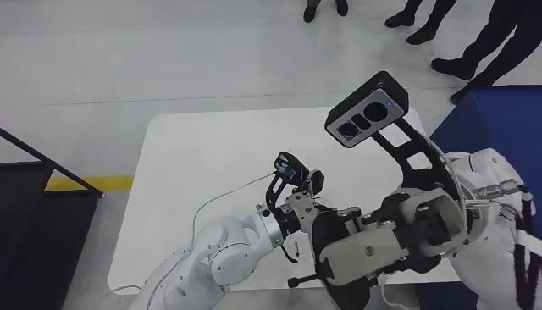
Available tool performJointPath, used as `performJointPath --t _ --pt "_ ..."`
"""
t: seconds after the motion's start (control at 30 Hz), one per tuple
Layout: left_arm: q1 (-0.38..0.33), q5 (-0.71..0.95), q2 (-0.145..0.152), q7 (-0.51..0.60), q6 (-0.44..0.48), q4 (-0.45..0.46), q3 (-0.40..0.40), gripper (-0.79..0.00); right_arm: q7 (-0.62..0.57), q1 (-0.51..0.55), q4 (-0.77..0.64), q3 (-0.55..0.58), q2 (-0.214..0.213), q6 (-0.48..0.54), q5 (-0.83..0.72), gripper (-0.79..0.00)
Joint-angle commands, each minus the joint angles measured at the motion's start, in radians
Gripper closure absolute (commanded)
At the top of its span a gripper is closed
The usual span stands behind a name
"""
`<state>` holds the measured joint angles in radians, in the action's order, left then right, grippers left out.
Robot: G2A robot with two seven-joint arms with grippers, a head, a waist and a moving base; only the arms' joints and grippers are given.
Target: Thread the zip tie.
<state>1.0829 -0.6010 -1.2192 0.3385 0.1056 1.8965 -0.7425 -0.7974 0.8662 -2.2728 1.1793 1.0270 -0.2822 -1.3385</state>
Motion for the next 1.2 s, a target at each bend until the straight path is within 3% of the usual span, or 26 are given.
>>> performJointPath --t 0.0,0.17,0.47,0.77,0.97,1.17 --pt "0.000 0.000 0.000 0.000 0.000 0.000 0.000 -0.785 0.008 -0.006 0.005 -0.015 0.004 -0.001 -0.004 0.000" --pt "0.000 0.000 0.000 0.000 0.000 0.000 0.000 -0.785 -0.007 -0.031 -0.004 -0.034 0.017 0.066 0.027 0.000" --pt "0.000 0.000 0.000 0.000 0.000 0.000 0.000 -0.785 -0.037 -0.020 -0.051 0.036 0.025 0.399 0.394 0.000" --pt "0.000 0.000 0.000 0.000 0.000 0.000 0.000 -0.785 -0.036 0.032 -0.077 0.074 0.029 0.516 0.537 0.000" --pt "0.000 0.000 0.000 0.000 0.000 0.000 0.000 -0.785 0.003 0.030 -0.077 0.121 0.033 0.638 0.718 0.000" --pt "0.000 0.000 0.000 0.000 0.000 0.000 0.000 -0.785 0.038 0.014 -0.077 0.116 0.039 0.674 0.782 0.000"
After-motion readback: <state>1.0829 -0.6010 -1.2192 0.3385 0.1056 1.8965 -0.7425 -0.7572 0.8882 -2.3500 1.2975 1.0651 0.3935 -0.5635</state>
